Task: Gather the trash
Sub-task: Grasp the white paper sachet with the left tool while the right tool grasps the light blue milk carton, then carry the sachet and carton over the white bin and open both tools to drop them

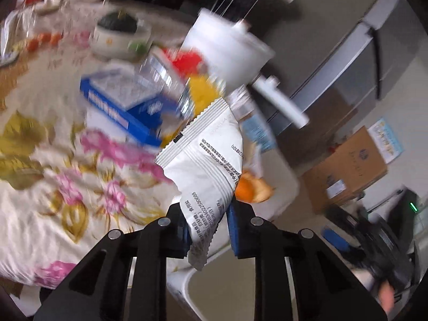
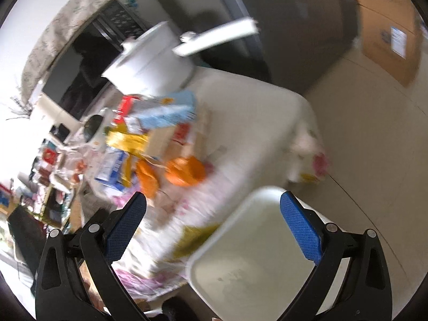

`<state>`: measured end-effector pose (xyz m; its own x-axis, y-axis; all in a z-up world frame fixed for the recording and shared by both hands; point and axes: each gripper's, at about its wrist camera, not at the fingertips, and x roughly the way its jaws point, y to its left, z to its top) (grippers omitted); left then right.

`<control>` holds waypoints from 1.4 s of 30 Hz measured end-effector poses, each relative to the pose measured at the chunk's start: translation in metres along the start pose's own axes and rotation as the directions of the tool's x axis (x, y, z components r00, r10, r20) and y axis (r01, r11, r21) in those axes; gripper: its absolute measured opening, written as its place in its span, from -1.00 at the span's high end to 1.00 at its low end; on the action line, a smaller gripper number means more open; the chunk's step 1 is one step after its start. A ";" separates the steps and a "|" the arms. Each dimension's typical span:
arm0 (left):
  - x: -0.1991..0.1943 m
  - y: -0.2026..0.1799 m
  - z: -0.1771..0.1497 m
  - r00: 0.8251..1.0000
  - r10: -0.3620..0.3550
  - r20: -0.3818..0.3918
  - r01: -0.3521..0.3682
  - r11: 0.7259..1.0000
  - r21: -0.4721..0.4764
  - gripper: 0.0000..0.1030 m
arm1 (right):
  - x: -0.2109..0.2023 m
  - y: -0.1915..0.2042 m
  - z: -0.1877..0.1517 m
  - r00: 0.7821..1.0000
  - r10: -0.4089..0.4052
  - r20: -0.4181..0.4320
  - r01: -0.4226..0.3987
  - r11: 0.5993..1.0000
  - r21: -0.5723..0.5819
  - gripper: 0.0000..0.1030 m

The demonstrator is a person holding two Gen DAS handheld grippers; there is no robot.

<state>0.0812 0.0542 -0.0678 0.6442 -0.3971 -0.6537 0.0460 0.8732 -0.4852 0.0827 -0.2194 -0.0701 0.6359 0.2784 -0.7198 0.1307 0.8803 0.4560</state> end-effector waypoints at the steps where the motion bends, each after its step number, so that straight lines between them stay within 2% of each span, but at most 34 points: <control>1: -0.008 -0.002 0.002 1.000 -0.011 0.018 0.010 1.000 0.012 0.57 | 0.004 0.010 0.007 1.000 0.014 0.015 -0.013 0.999 -0.045 -0.86; 4: -0.040 -0.009 0.010 0.995 -0.038 0.087 0.032 0.997 0.067 0.57 | 0.024 0.044 0.025 1.000 0.021 -0.007 -0.022 0.968 -0.248 -0.87; 7: -0.054 -0.010 0.015 0.991 -0.050 0.121 0.039 0.995 0.087 0.57 | 0.046 0.085 0.037 1.000 -0.025 0.017 0.030 0.841 -0.541 -0.87; 9: -0.060 -0.004 0.018 0.990 -0.060 0.131 0.049 0.995 0.083 0.57 | 0.062 0.105 0.041 0.998 -0.055 0.018 0.053 0.721 -0.691 -0.87; 11: -0.061 0.001 0.022 0.990 -0.065 0.128 0.057 0.996 0.068 0.57 | 0.077 0.116 0.048 0.997 -0.079 -0.008 0.046 0.661 -0.749 -0.87; 15: -0.053 0.015 0.030 0.992 -0.053 0.112 0.050 0.998 0.033 0.57 | 0.104 0.129 0.068 0.996 -0.087 -0.033 0.028 0.622 -0.782 -0.87; 19: -0.048 0.028 0.035 0.994 -0.055 0.089 0.057 0.998 -0.016 0.57 | 0.128 0.133 0.077 0.992 -0.105 -0.065 0.013 0.609 -0.793 -0.87; 26: -0.039 0.034 0.035 0.997 -0.044 0.056 0.046 0.999 -0.030 0.56 | 0.167 0.136 0.081 0.982 -0.124 -0.140 -0.038 0.603 -0.797 -0.82; 28: -0.037 0.038 0.035 0.998 -0.042 0.048 0.044 0.998 -0.037 0.56 | 0.171 0.136 0.080 0.982 -0.119 -0.148 -0.045 0.610 -0.791 -0.66; 30: -0.036 0.040 0.035 0.998 -0.037 0.044 0.039 0.998 -0.044 0.56 | 0.171 0.134 0.083 0.983 -0.110 -0.148 -0.048 0.624 -0.780 -0.35; 31: -0.036 0.041 0.034 0.998 -0.037 0.042 0.039 0.998 -0.048 0.56 | 0.170 0.133 0.084 0.983 -0.108 -0.147 -0.047 0.629 -0.776 -0.29; 32: -0.035 0.043 0.035 0.998 -0.040 0.039 0.042 0.998 -0.055 0.56 | 0.169 0.132 0.086 0.984 -0.103 -0.148 -0.050 0.635 -0.771 -0.10; 33: -0.035 0.044 0.035 0.998 -0.044 0.035 0.046 0.997 -0.062 0.56 | 0.169 0.130 0.087 0.983 -0.109 -0.145 -0.042 0.642 -0.766 0.20; 35: -0.035 0.044 0.034 0.998 -0.046 0.035 0.048 0.997 -0.065 0.56 | 0.167 0.128 0.090 0.985 -0.118 -0.130 -0.022 0.650 -0.760 0.32; 39: -0.037 0.040 0.033 0.998 -0.042 0.051 0.045 0.998 -0.046 0.56 | 0.157 0.124 0.091 0.990 -0.099 -0.096 -0.005 0.670 -0.743 0.34; 42: -0.040 0.036 0.032 0.997 -0.042 0.067 0.044 0.999 -0.028 0.56 | 0.144 0.123 0.095 0.996 -0.075 -0.055 0.014 0.704 -0.710 0.34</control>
<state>0.0815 0.1105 -0.0406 0.6915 -0.4137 -0.5921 0.0529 0.8465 -0.5297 0.2622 -0.1078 -0.0679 0.5816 0.2324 -0.7796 -0.4396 0.8961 -0.0608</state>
